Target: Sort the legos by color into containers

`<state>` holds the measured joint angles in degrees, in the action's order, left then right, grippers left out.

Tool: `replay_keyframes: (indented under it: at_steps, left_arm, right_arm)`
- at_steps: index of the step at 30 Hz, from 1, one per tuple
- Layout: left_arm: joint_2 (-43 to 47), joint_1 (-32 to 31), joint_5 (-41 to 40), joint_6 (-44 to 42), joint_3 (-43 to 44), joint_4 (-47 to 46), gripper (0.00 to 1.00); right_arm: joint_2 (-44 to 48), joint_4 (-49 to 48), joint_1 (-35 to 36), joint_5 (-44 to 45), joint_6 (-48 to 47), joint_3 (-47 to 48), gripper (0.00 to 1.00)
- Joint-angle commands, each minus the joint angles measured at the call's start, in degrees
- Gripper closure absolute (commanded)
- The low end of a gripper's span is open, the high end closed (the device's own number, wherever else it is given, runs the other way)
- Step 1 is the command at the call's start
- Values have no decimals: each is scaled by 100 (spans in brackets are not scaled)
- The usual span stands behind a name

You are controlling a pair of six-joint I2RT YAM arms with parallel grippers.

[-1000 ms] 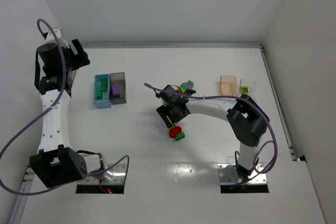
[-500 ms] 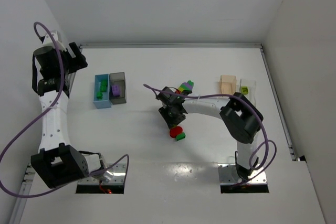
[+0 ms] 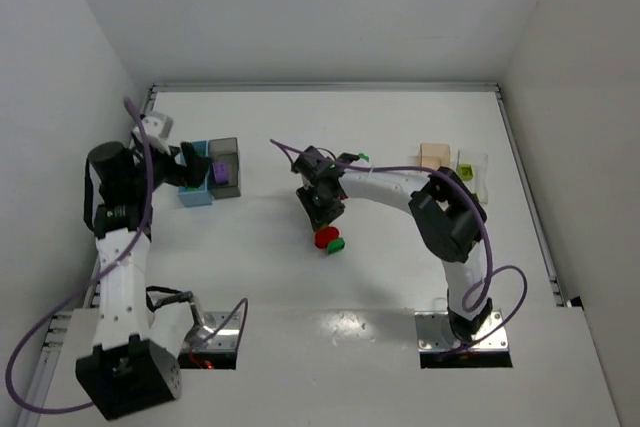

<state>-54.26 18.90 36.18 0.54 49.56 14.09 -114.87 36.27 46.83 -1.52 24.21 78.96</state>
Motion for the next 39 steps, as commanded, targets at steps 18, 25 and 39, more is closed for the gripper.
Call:
replay_keyframes:
  at_steps: [18, 25, 39]
  left_arm:
    - [637, -4948, -1638, -4175, -729, 799, 15]
    - [110, -6448, -3265, -4307, -1071, -538, 24]
    - [-286, -8841, -5683, -5123, -2406, -2593, 28]
  right_arm:
    - [-888, 1251, -403, 152, 260, 2950, 100]
    - [-765, 1251, -631, -32, 374, 2792, 100]
    - [-660, 1356, -904, -191, 655, 2950, 100]
